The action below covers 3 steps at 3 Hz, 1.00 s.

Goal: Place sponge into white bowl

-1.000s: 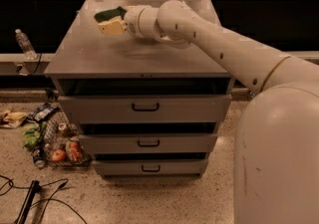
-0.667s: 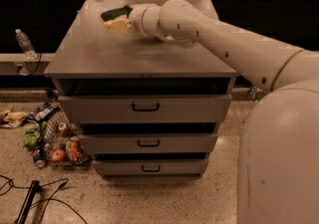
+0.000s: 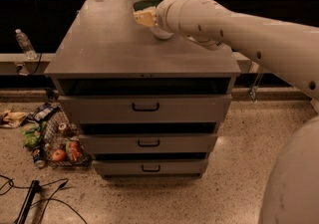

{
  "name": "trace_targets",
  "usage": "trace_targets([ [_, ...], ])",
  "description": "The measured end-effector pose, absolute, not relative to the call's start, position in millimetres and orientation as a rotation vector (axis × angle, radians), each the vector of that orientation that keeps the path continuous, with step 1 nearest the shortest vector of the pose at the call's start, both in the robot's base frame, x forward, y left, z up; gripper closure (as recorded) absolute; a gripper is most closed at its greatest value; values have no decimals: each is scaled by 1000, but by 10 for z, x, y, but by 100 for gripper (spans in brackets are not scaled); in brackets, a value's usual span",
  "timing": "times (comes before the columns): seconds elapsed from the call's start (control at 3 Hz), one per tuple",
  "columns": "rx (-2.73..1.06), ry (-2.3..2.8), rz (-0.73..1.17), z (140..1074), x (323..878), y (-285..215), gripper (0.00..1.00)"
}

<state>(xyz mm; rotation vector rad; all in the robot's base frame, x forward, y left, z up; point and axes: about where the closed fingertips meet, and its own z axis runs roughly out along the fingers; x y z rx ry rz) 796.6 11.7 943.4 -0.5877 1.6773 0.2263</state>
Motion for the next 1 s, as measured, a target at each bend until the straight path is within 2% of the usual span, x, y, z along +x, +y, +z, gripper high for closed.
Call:
trace_targets([
  [0.33, -533, 1695, 179, 9510, 8076, -317, 100],
  [1.0, -527, 1698, 159, 9595, 8462, -587, 98],
])
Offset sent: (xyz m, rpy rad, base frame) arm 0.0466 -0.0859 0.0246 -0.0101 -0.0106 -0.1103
